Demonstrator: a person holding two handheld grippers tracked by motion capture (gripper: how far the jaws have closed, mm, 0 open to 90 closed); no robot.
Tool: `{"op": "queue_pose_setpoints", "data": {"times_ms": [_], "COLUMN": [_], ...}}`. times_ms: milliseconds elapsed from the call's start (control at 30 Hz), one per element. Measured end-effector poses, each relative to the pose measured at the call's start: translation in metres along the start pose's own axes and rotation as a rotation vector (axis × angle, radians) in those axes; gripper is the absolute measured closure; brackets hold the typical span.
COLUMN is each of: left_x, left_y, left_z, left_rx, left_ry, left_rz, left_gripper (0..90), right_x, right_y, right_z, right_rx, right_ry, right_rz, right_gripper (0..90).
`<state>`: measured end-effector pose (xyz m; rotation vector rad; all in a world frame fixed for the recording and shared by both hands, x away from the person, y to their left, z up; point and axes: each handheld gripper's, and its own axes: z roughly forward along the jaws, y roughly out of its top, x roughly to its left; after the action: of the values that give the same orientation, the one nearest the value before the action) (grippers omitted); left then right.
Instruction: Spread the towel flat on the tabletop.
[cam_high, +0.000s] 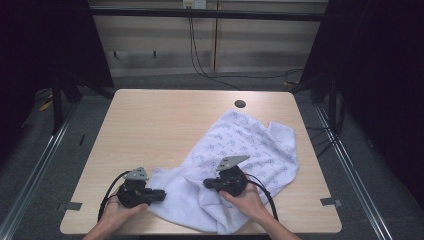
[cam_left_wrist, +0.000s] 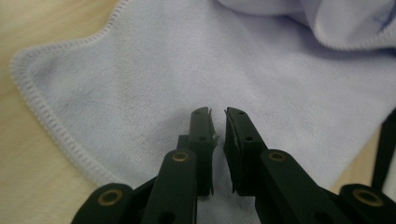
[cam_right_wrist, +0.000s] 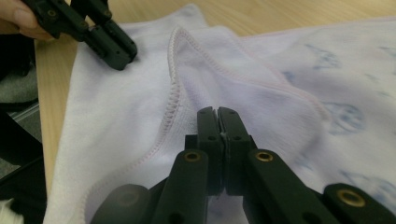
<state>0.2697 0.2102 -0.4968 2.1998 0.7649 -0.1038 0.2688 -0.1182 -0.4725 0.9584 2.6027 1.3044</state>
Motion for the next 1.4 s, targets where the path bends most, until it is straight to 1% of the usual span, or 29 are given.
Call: {"op": "queue_pose_setpoints", "data": {"times_ms": [100, 133, 167, 200, 233, 267, 367, 400, 433, 467, 500, 533, 567, 600, 667, 700, 733, 800, 833, 933, 1000, 1067, 1100, 1133, 1167, 1267, 1300, 1367, 1400], "left_x": [-0.003, -0.003, -0.003, -0.003, -0.004, -0.004, 0.002, 0.006, 0.006, 0.016, 0.021, 0.021, 0.032, 0.032, 0.041, 0.041, 0.046, 0.052, 0.055, 0.062, 0.064, 0.069, 0.07, 0.07, 0.07, 0.072, 0.072, 0.071, 0.067], "left_y": [-0.001, -0.001, 0.001, 0.001, 0.002, 0.006, 0.018, 0.022, 0.022, 0.027, 0.029, 0.029, 0.031, 0.031, 0.034, 0.034, 0.032, 0.028, 0.026, 0.022, 0.023, 0.026, 0.027, 0.027, 0.03, 0.035, 0.034, 0.034, 0.032], "left_z": [0.0, 0.0, 0.0, 0.0, 0.0, -0.001, -0.005, -0.006, -0.006, -0.006, -0.005, -0.005, -0.002, -0.002, -0.005, -0.005, -0.01, -0.014, -0.015, -0.013, -0.011, -0.003, 0.0, 0.0, 0.002, 0.006, 0.008, 0.01, 0.011], "left_rx": [0.007, 0.007, 0.006, 0.006, -0.001, -0.034, -0.105, -0.12, -0.12, -0.14, -0.141, -0.141, -0.14, -0.14, -0.166, -0.166, -0.189, -0.195, -0.194, -0.188, -0.181, -0.18, -0.165, -0.165, -0.158, -0.166, -0.154, -0.14, -0.123], "left_ry": [-0.011, -0.011, -0.022, -0.022, -0.014, -0.005, 0.001, 0.024, 0.024, 0.054, 0.067, 0.067, 0.087, 0.087, 0.114, 0.114, 0.126, 0.137, 0.137, 0.14, 0.141, 0.138, 0.137, 0.137, 0.141, 0.119, 0.11, 0.101, 0.087], "left_rz": [-0.001, -0.001, -0.002, -0.002, -0.003, 0.011, 0.004, 0.005, 0.005, 0.0, -0.008, -0.008, -0.044, -0.044, -0.047, -0.047, -0.06, -0.078, -0.086, -0.104, -0.104, -0.099, -0.099, -0.099, -0.078, -0.083, -0.071, -0.065, -0.046], "left_gripper": [75.8, 74.3, 72.1, 69.9, 69.9, 64.5, 62.7, 61.5, 58.5, 57.5, 56.7, 56.6, 56.3, 56.0, 56.0, 56.0, 56.0, 56.0, 56.0, 56.0, 56.1, 56.0, 55.9, 55.0, 54.5, 53.7, 53.4, 52.6, 52.0], "right_x": [-0.008, -0.008, -0.015, -0.015, -0.018, -0.027, -0.037, -0.039, -0.039, -0.043, -0.044, -0.044, -0.045, -0.045, -0.049, -0.05, -0.052, -0.054, -0.057, -0.067, -0.07, -0.083, -0.087, -0.087, -0.096, -0.103, -0.103, -0.101, -0.097], "right_y": [-0.014, -0.014, -0.025, -0.025, -0.03, -0.047, -0.069, -0.075, -0.075, -0.082, -0.083, -0.083, -0.084, -0.084, -0.086, -0.086, -0.085, -0.082, -0.081, -0.082, -0.083, -0.083, -0.083, -0.083, -0.082, -0.081, -0.081, -0.08, -0.08], "right_z": [-0.026, -0.026, -0.045, -0.045, -0.053, -0.072, -0.081, -0.084, -0.084, -0.09, -0.093, -0.093, -0.102, -0.102, -0.109, -0.111, -0.114, -0.12, -0.125, -0.14, -0.139, -0.123, -0.116, -0.116, -0.105, -0.096, -0.093, -0.09, -0.087], "right_rx": [-0.012, -0.012, -0.03, -0.03, -0.041, -0.05, -0.01, 0.006, 0.006, 0.019, 0.014, 0.014, -0.002, -0.002, -0.042, -0.057, -0.079, -0.09, -0.118, -0.178, -0.176, -0.124, -0.103, -0.103, -0.086, -0.078, -0.071, -0.057, -0.042], "right_ry": [-0.044, -0.044, -0.076, -0.076, -0.085, -0.116, -0.151, -0.159, -0.159, -0.158, -0.169, -0.169, -0.196, -0.196, -0.192, -0.189, -0.197, -0.256, -0.273, -0.284, -0.283, -0.26, -0.25, -0.25, -0.223, -0.188, -0.176, -0.179, -0.182], "right_rz": [0.016, 0.016, 0.038, 0.038, 0.059, 0.091, 0.126, 0.131, 0.131, 0.146, 0.148, 0.148, 0.152, 0.152, 0.169, 0.19, 0.195, 0.19, 0.202, 0.231, 0.244, 0.255, 0.255, 0.255, 0.278, 0.294, 0.294, 0.292, 0.278], "right_gripper": [88.7, 88.7, 88.7, 88.7, 88.7, 88.6, 87.5, 85.4, 85.4, 75.2, 71.8, 71.8, 64.9, 64.9, 57.8, 56.9, 56.3, 54.7, 54.8, 54.5, 54.1, 52.0, 51.9, 51.9, 51.2, 51.8, 52.5, 54.9, 65.8]}}
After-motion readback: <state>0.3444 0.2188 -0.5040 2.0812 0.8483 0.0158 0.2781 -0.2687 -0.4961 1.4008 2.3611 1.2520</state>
